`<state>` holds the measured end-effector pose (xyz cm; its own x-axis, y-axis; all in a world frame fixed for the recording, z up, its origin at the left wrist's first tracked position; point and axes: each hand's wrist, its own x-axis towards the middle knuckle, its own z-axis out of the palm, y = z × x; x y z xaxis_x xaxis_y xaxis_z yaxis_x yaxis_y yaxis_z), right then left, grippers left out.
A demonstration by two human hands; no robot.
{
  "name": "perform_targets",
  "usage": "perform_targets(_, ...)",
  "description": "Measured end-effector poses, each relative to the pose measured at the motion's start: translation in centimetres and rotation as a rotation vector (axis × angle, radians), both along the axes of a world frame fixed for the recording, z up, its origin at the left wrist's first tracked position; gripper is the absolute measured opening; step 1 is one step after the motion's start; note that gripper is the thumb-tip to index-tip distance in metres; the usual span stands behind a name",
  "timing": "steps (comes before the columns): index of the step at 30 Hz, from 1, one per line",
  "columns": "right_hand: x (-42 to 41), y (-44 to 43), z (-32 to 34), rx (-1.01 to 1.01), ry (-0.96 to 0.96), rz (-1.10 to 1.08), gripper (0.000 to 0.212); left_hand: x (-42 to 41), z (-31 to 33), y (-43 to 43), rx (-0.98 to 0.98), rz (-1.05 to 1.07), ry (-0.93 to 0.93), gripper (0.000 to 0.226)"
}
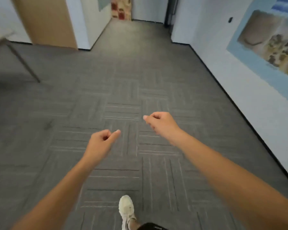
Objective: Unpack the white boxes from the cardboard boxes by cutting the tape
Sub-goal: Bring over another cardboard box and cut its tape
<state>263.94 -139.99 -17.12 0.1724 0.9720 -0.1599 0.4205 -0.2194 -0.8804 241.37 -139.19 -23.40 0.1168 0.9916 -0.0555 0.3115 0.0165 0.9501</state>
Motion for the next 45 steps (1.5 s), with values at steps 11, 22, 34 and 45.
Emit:
perform_targets(11,-26.6,27.9,-0.2,-0.08,0.228,0.512,0.035,-24.9,3.0,15.6,-0.027,0.584,0.104,0.046)
perform_targets(22,-52.2,45.2,0.3,-0.11,0.231,0.774,0.033,-49.7,3.7,27.3,-0.007,0.927,0.134,0.042)
perform_targets(34,-77.0,64.9,1.5,-0.109,0.187,0.89,0.03,-73.4,5.4,44.3,0.016,1.022,0.046,0.049)
perform_targets(45,-103.8,82.2,1.5,-0.122,0.198,1.037,0.031,-95.4,6.3,58.6,-0.072,1.174,0.03,0.044)
